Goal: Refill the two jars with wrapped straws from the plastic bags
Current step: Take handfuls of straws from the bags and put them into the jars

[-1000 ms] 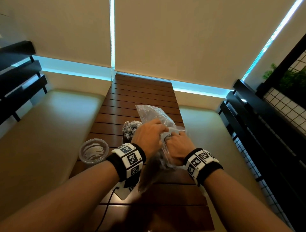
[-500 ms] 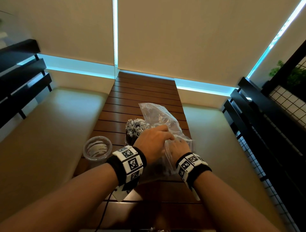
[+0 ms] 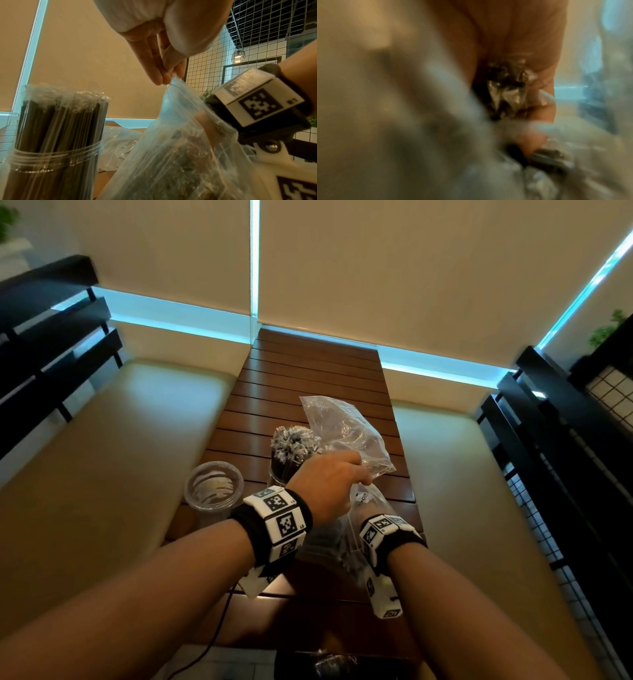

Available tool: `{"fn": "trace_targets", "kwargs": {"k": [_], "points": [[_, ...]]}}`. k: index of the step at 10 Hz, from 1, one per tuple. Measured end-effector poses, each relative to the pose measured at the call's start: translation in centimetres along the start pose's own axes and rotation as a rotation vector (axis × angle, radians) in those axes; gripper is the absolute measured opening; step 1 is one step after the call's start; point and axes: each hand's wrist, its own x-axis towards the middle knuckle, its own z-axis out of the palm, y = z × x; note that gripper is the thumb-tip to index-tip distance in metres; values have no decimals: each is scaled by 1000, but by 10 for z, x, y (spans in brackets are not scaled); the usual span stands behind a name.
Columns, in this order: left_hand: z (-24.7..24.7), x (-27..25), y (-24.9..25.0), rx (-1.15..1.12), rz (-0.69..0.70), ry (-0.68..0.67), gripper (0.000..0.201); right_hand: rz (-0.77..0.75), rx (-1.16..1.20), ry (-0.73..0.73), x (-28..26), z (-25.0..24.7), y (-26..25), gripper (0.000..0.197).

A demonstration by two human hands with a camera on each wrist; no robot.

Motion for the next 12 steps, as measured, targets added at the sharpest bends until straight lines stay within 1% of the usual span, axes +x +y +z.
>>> {"fn": "trace_targets", "kwargs": {"k": [1,2,3,4,5,6,7,8,9,10,11,12], "points": [[3,-2,2,-6,31,-13,29,-7,-97,103,-10,-1,-1,36],[9,-3,2,-21,41,-27,31,-170,-70,110,-17,-5,7,39],[14,-5,-1,-30,61,-50,32,-121,-103,-34,-24,-13,14,38],[18,-12,-7,-56,47,-62,25,-51,-130,-170,-25,-13,19,36],[21,-19,-24,95,-174,-220,13,-18,-167,-224,-30,-10,34,53],[25,-20,-45,259,-399,-529,25,-20,-174,-234,-35,-12,35,64],[34,-18,-61,260,-471,-594,31,-31,-182,-238,-35,-20,30,53],[42,-16,-70,223,-511,-583,35,-43,-208,-218,-37,-27,25,61],[48,-14,-77,174,-513,-586,43,-57,-279,-234,-25,-30,17,44],[47,-13,-71,102,-410,-527,54,82,-566,-364,-11,-20,18,45],[47,-9,-48,-39,-188,-540,94,352,-351,-441,-23,-24,-48,43],[57,-5,-31,62,-81,-548,128,228,-681,-288,-17,3,-78,106]]}}
